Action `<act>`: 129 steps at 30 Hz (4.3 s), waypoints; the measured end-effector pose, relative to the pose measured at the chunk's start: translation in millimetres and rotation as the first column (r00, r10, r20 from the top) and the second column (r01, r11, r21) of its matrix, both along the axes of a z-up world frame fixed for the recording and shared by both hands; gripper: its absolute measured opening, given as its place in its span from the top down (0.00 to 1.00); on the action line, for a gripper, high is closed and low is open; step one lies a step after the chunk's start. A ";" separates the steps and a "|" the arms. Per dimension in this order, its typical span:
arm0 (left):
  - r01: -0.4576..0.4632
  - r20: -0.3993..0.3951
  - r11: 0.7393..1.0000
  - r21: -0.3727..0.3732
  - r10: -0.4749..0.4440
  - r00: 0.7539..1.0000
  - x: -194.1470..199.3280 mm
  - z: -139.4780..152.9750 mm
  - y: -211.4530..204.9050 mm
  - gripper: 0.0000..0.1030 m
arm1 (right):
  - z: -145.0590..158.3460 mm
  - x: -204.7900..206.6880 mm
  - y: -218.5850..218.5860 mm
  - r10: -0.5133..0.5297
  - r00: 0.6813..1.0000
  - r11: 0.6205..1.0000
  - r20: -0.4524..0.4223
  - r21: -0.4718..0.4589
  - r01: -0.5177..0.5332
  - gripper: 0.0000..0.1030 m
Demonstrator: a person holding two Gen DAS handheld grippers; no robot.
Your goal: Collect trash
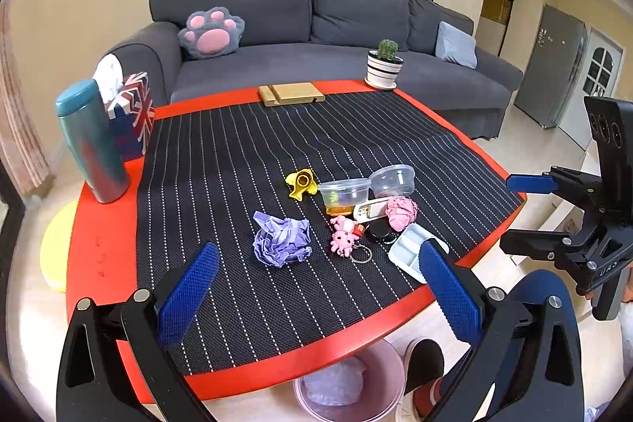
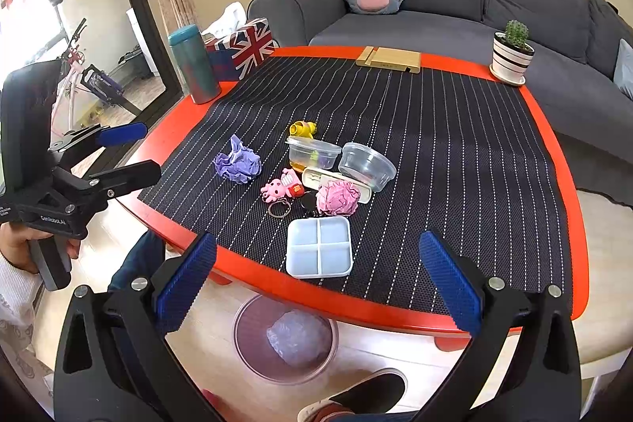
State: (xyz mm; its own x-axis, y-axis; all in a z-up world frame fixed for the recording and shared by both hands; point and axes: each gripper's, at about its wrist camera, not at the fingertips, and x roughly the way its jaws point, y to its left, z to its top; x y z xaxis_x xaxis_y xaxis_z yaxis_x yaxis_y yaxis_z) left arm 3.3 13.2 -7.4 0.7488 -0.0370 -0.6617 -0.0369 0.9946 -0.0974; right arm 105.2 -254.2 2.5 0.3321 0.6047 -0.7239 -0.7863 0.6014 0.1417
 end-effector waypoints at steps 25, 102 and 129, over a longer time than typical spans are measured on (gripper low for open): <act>0.000 -0.009 1.000 0.007 0.000 1.000 2.7 -1.2 3.4 0.06 | -18.0 19.0 32.4 0.046 0.997 0.995 -0.061 -0.090 -0.052 0.03; 0.017 -0.314 0.999 -0.044 -0.030 0.949 95.8 -77.1 35.4 0.06 | -31.6 40.8 14.6 0.005 0.991 0.992 -0.136 -0.122 -0.022 0.44; 0.063 -0.216 0.998 -0.026 -0.067 0.974 71.3 -50.5 22.6 0.63 | -23.0 32.0 14.1 0.011 0.993 0.997 -0.116 -0.080 -0.021 0.44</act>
State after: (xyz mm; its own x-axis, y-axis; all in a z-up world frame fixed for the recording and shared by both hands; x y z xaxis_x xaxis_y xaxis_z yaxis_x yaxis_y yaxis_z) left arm 74.6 35.7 -57.8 0.5831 -0.0953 -0.8068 0.0058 0.9936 -0.1131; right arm 137.2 -240.1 -20.5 0.2342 0.5472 -0.8036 -0.7771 0.6021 0.1835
